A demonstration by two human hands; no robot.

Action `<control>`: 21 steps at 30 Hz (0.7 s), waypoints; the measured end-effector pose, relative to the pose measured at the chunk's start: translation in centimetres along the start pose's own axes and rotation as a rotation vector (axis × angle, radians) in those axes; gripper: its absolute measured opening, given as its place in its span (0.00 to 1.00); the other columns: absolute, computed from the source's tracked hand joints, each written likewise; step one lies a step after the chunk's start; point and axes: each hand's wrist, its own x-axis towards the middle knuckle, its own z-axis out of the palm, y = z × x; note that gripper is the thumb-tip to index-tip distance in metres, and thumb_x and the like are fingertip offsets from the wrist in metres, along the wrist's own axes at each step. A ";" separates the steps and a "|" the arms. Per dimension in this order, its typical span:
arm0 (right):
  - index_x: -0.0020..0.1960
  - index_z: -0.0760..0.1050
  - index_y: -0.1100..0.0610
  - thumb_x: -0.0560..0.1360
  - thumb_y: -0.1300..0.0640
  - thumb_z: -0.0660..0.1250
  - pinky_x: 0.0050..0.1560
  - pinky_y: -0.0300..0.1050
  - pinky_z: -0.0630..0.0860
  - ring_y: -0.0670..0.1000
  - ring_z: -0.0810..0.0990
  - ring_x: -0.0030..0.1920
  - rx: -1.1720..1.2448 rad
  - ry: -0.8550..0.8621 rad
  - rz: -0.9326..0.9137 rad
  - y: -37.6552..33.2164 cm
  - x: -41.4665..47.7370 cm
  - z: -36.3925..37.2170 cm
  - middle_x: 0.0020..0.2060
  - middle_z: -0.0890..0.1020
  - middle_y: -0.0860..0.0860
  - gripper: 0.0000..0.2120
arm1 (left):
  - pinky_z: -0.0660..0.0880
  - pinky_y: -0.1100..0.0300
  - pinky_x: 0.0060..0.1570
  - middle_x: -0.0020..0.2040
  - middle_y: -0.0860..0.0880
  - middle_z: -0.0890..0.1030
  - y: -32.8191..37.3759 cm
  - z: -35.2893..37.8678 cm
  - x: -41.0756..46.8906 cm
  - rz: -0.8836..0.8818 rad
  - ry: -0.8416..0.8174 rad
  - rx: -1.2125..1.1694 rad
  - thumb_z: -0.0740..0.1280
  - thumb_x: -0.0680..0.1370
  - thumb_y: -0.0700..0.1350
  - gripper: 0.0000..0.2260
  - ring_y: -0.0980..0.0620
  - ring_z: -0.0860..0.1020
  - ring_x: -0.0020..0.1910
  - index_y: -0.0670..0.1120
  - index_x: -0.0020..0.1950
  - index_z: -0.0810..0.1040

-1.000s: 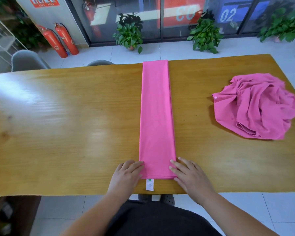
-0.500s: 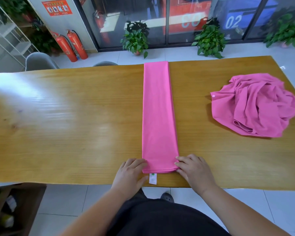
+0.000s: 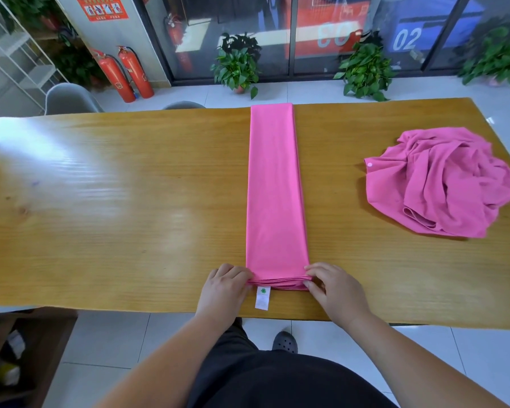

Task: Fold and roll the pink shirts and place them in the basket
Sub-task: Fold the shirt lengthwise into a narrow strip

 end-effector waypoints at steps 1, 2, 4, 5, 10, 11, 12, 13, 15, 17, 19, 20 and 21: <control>0.61 0.81 0.41 0.83 0.37 0.64 0.47 0.32 0.70 0.36 0.73 0.55 -0.017 0.002 -0.012 0.1 -0.2 0.0 0.65 0.78 0.32 0.14 | 0.74 0.57 0.55 0.58 0.63 0.82 0.0 0.0 0.0 -0.016 0.002 -0.010 0.71 0.81 0.49 0.08 0.55 0.76 0.58 0.57 0.60 0.83; 0.61 0.81 0.41 0.82 0.35 0.63 0.48 0.35 0.72 0.38 0.74 0.56 -0.038 0.004 -0.031 0.3 -0.4 0.0 0.66 0.77 0.31 0.15 | 0.74 0.57 0.55 0.58 0.63 0.82 0.0 0.0 0.1 -0.034 0.003 -0.021 0.70 0.82 0.50 0.08 0.55 0.76 0.58 0.57 0.60 0.83; 0.63 0.80 0.41 0.79 0.30 0.65 0.50 0.38 0.75 0.41 0.74 0.55 -0.097 -0.002 -0.084 0.7 -0.9 0.2 0.68 0.76 0.31 0.20 | 0.73 0.56 0.56 0.58 0.63 0.83 0.0 -0.1 0.1 -0.069 0.001 -0.047 0.68 0.83 0.51 0.08 0.55 0.75 0.59 0.57 0.60 0.84; 0.64 0.80 0.41 0.78 0.30 0.67 0.50 0.39 0.76 0.42 0.74 0.55 -0.129 -0.009 -0.104 0.8 -1.1 0.3 0.69 0.75 0.32 0.22 | 0.73 0.56 0.57 0.57 0.64 0.83 0.1 -0.1 0.1 -0.090 0.000 -0.064 0.68 0.83 0.51 0.08 0.55 0.75 0.59 0.57 0.60 0.84; 0.60 0.83 0.43 0.80 0.45 0.73 0.43 0.35 0.74 0.42 0.80 0.53 -0.108 0.031 -0.061 0.6 -0.3 0.7 0.65 0.79 0.33 0.09 | 0.71 0.56 0.65 0.60 0.63 0.82 0.5 -0.5 0.3 -0.176 -0.033 -0.150 0.66 0.85 0.52 0.09 0.56 0.71 0.62 0.55 0.62 0.85; 0.61 0.83 0.43 0.82 0.45 0.70 0.45 0.36 0.75 0.41 0.79 0.56 -0.091 0.026 -0.041 0.5 0.0 0.7 0.65 0.79 0.32 0.09 | 0.71 0.55 0.65 0.61 0.63 0.80 0.5 -0.4 0.4 -0.185 -0.037 -0.155 0.66 0.85 0.52 0.10 0.55 0.70 0.63 0.54 0.61 0.85; 0.62 0.83 0.43 0.83 0.44 0.67 0.47 0.37 0.76 0.40 0.78 0.59 -0.073 0.023 -0.023 0.3 0.2 0.5 0.65 0.79 0.32 0.10 | 0.70 0.55 0.66 0.62 0.62 0.79 0.5 -0.4 0.5 -0.198 -0.046 -0.153 0.66 0.85 0.53 0.10 0.55 0.69 0.65 0.54 0.61 0.85; 0.63 0.82 0.43 0.84 0.42 0.65 0.49 0.39 0.77 0.40 0.77 0.61 -0.054 0.017 -0.008 0.1 0.4 0.4 0.64 0.79 0.33 0.12 | 0.69 0.54 0.67 0.63 0.61 0.77 0.5 -0.3 0.5 -0.218 -0.056 -0.152 0.65 0.85 0.54 0.11 0.54 0.68 0.66 0.54 0.61 0.85; 0.61 0.82 0.44 0.84 0.40 0.62 0.49 0.41 0.78 0.39 0.76 0.59 -0.017 0.013 0.029 -0.2 0.7 0.2 0.60 0.78 0.34 0.14 | 0.68 0.53 0.69 0.64 0.61 0.76 0.4 -0.3 0.7 -0.261 -0.079 -0.160 0.64 0.85 0.56 0.13 0.54 0.66 0.67 0.54 0.62 0.85; 0.57 0.82 0.45 0.83 0.38 0.63 0.45 0.41 0.78 0.39 0.75 0.54 0.018 0.013 0.087 -0.4 0.9 0.2 0.55 0.75 0.35 0.14 | 0.69 0.53 0.68 0.64 0.60 0.75 0.4 -0.2 1.1 -0.291 -0.085 -0.155 0.65 0.85 0.58 0.14 0.53 0.65 0.67 0.54 0.61 0.86; 0.54 0.82 0.44 0.81 0.37 0.66 0.41 0.40 0.77 0.40 0.75 0.49 0.037 0.014 0.156 -0.6 1.1 0.2 0.52 0.72 0.36 0.13 | 0.69 0.53 0.66 0.62 0.60 0.75 0.7 -0.3 1.6 -0.321 -0.068 -0.135 0.67 0.83 0.61 0.14 0.53 0.65 0.66 0.55 0.57 0.87; 0.52 0.81 0.43 0.80 0.37 0.68 0.38 0.40 0.76 0.40 0.75 0.48 0.048 0.017 0.193 -0.8 1.1 0.1 0.51 0.72 0.36 0.11 | 0.68 0.54 0.66 0.61 0.60 0.75 0.9 -0.4 1.8 -0.345 -0.059 -0.123 0.68 0.81 0.62 0.13 0.53 0.66 0.65 0.56 0.55 0.87; 0.50 0.80 0.42 0.78 0.37 0.70 0.37 0.40 0.74 0.40 0.75 0.47 0.065 0.025 0.224 -1.0 1.3 0.1 0.50 0.71 0.36 0.09 | 0.68 0.54 0.65 0.60 0.59 0.74 1.2 -0.5 2.1 -0.372 -0.051 -0.111 0.69 0.80 0.62 0.12 0.52 0.66 0.65 0.56 0.53 0.86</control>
